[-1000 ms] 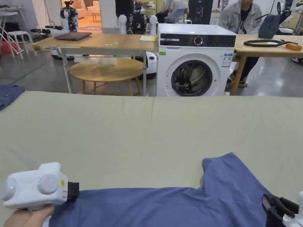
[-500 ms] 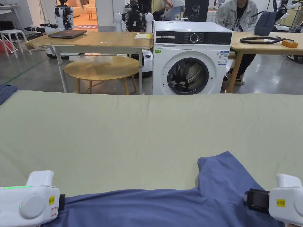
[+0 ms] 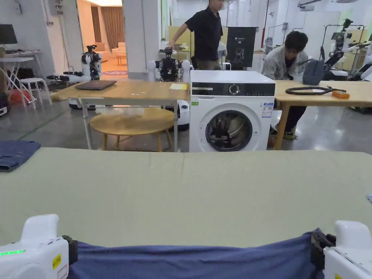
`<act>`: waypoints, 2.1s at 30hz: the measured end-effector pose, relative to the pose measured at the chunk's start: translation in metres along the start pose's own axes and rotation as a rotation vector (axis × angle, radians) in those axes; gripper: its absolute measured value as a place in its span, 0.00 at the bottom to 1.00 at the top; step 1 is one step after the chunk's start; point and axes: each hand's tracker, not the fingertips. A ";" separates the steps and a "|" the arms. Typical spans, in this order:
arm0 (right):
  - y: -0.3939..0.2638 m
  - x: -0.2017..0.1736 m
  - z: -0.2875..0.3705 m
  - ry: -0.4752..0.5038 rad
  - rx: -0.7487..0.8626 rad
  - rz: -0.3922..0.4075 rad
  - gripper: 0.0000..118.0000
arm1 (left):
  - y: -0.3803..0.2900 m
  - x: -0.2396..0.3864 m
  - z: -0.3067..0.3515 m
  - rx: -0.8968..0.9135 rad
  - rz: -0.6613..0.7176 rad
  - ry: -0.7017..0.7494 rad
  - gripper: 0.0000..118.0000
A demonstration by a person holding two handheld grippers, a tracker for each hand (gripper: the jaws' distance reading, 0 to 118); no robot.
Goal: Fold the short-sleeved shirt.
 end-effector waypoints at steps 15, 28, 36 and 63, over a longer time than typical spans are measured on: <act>0.178 0.017 0.181 0.013 0.439 -0.029 0.00 | 0.139 -0.028 0.209 0.441 0.075 -0.023 0.00; 0.318 0.000 0.095 -0.015 0.552 -0.047 0.00 | 0.294 -0.001 0.148 0.508 0.145 -0.056 0.00; 0.367 -0.010 -0.004 0.003 0.605 -0.110 0.00 | 0.353 0.021 0.053 0.532 0.181 -0.059 0.00; 0.164 -0.006 0.074 0.083 0.361 0.005 0.00 | 0.137 -0.017 0.076 0.347 0.150 -0.038 0.00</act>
